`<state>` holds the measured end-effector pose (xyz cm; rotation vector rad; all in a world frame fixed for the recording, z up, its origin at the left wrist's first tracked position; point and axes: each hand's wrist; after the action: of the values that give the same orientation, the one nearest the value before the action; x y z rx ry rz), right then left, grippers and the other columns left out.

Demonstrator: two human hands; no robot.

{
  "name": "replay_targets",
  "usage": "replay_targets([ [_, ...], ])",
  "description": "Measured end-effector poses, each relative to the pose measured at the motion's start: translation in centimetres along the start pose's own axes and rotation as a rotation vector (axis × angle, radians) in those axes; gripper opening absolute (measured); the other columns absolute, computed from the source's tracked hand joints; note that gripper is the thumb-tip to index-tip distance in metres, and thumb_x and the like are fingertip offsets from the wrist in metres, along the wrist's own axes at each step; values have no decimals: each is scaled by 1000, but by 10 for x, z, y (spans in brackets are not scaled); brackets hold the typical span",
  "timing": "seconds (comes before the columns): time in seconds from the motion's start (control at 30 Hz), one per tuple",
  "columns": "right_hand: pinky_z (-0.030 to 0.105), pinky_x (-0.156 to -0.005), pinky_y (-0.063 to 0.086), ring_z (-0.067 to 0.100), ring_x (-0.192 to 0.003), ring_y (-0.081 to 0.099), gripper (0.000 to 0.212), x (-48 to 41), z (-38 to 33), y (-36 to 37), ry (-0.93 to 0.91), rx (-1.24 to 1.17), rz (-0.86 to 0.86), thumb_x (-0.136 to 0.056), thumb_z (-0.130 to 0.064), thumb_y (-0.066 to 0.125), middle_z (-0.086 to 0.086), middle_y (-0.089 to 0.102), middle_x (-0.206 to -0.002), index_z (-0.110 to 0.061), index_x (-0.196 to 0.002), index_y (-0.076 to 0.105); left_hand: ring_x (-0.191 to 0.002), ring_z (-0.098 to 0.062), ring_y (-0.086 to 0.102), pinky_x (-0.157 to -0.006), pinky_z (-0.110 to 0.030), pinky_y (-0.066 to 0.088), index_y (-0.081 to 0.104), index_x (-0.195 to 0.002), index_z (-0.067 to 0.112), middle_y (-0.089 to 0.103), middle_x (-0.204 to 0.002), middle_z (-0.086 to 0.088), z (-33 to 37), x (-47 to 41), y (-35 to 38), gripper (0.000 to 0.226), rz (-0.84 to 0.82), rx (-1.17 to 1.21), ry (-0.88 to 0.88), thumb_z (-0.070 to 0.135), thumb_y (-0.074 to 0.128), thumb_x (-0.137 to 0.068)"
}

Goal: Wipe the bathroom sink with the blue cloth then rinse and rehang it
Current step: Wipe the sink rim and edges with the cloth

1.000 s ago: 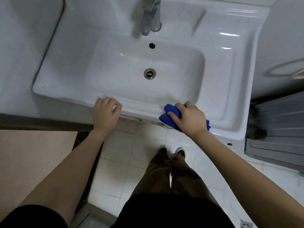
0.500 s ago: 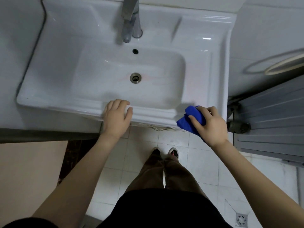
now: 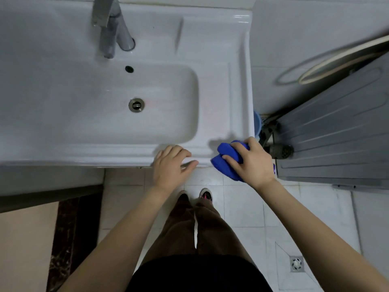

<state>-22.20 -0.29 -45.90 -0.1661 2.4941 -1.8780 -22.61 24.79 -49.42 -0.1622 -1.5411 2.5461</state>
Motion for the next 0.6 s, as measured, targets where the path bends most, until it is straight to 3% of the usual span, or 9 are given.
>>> replay_targets([
  [0.23,34,-66,44,29,-96,54,38,-136,23,-12,65,24,34,-88,-49,58,8,51,-110,-21,-114,62,-92,-14,54,-81,-29,39,69,-86,25,66,-90,11,-4,0,6,29,85,51,10,53,63,-84],
  [0.37,34,-66,46,31,-96,53,40,-79,18,-11,19,-13,6,-81,-51,66,9,50,-104,-21,-107,65,-90,-14,56,-78,-30,42,69,-85,24,66,-89,12,-3,0,3,27,83,71,-10,52,66,-83],
  [0.47,33,-68,51,20,-91,53,38,-11,18,-9,23,-138,-38,-77,-51,72,0,47,-102,-28,-107,66,-87,-15,57,-75,-30,43,70,-84,24,66,-87,12,-1,0,3,26,91,81,-15,50,66,-83],
  [0.6,36,-70,54,18,-90,55,32,-78,35,-3,1,-147,27,-77,-45,73,0,45,-107,-29,-104,67,-83,-17,58,-72,-31,45,70,-84,21,67,-86,10,-4,-2,7,24,123,60,36,45,70,-84],
])
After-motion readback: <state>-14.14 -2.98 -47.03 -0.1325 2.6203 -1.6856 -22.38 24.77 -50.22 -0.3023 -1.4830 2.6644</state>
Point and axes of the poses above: each hand's wrist, its own x-axis away from the middle knuckle, its own y-axis out of the palm, z = x × y
